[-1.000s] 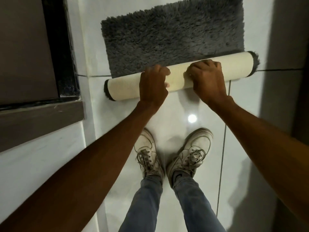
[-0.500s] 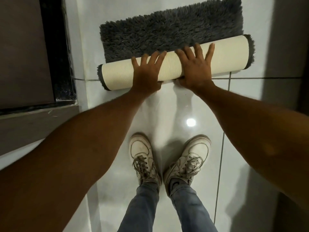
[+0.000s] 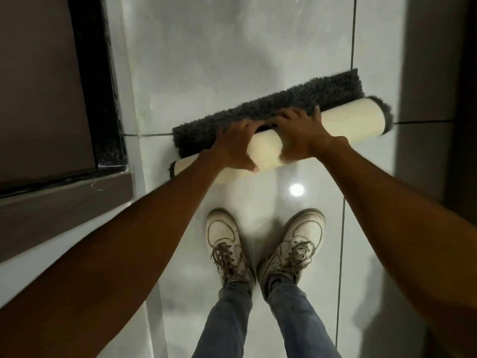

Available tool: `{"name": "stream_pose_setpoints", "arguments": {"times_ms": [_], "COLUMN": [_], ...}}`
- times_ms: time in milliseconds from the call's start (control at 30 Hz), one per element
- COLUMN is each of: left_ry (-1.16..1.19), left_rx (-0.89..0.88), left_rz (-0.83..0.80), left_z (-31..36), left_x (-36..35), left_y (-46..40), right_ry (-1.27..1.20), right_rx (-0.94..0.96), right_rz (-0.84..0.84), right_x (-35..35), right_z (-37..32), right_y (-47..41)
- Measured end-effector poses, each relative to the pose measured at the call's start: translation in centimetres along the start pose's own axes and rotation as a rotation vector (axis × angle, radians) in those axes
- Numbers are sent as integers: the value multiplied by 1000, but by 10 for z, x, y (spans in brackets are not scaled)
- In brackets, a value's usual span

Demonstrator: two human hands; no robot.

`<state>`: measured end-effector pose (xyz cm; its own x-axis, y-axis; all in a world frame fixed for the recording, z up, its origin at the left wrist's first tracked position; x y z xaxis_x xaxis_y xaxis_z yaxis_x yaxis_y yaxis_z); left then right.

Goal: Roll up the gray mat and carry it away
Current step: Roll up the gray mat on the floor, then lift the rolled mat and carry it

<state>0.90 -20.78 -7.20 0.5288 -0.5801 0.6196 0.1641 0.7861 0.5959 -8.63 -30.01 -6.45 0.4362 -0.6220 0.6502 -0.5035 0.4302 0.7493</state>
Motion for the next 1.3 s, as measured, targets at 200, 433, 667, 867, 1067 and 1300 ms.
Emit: {"name": "stream_pose_setpoints", "arguments": {"times_ms": [200,433,667,867,1067,1300], "left_ry": [53,28,323,437,683,814], "left_rx": [-27,-6,137,217,83,-84], "left_rz": [96,36,-66,-65,247,480], "left_z": [-9,-35,-67,-44,3,-13], "left_x": [-8,8,32,68,237,523], "left_y": [3,-18,-31,13,67,17], "right_ry": [-290,-1881,-2451,-2184,-1854,-1517], "right_rx": [-153,-781,-646,-637,-393,-43], "right_rz": [587,493,-337,-244,-52,160], "right_x": [3,-76,-63,13,214,493], "right_z": [1,36,-13,-14,-23,-28], "right_y": [59,65,-7,38,77,-7]}}
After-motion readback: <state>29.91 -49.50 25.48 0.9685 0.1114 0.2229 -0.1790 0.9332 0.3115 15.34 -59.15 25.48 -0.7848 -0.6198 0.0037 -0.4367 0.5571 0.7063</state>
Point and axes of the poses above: each hand's wrist, its own y-axis away from the middle knuckle, its own x-axis out of the back of the hand, z = x × y, the point moved 9 cm from there along -y, towards the middle knuckle, and after that the axes turned 14 degrees about -x, right-handed, at the moved point
